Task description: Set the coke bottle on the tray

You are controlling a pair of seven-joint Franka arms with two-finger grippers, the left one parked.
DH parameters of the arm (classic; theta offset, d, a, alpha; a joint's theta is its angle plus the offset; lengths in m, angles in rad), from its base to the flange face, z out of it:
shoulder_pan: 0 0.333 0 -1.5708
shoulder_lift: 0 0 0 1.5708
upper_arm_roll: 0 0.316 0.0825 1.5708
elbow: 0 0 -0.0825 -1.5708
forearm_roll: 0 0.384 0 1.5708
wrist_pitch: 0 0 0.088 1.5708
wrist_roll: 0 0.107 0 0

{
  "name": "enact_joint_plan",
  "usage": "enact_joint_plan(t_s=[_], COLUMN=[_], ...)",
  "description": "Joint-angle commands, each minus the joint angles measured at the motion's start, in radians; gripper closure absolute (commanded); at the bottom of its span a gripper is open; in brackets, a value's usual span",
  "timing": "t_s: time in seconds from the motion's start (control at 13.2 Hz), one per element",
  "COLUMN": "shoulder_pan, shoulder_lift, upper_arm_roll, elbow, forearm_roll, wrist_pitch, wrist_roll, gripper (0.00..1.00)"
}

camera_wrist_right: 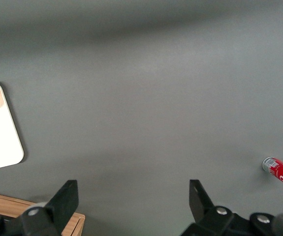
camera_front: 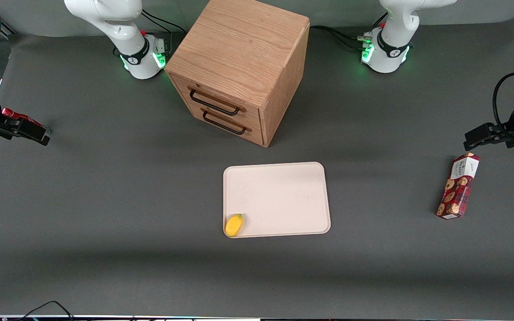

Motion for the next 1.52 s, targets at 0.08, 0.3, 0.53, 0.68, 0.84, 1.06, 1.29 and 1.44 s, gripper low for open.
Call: enact_joint_plan(t_s=[0.08, 0.3, 0.53, 0.68, 0.84, 1.06, 1.29, 1.44], shoulder_pan=[-0.015, -0.042, -0.055, -0.064, -0.067, -0.087, -0.108, -0.128], shoulder_lift=[-0.016, -0.024, -0.034, -0.080, -0.135, -0.139, -0.129, -0.120], upper_arm_roll=[-0.002, -0.068, -0.219, -0.307, -0.411, -0.563, -0.666, -0.686], elbow=[-0.023, -0.095, -0.175, -0.325, -0.478, -0.561, -0.672, -0.739], forearm_roll=[-0.005, -0.057, -0.064, -0.067, -0.085, -0.116, -0.114, -0.114], wrist_pitch=[0.007, 0.010, 0.071, 0.224, 0.374, 0.454, 0.616, 0.703], wrist_roll=[-0.021, -0.061, -0.301, -0.401, -0.490, -0.663, -0.785, -0.811], gripper=[0.00, 0.00, 0.00, 0.00, 0.00, 0.00, 0.00, 0.00])
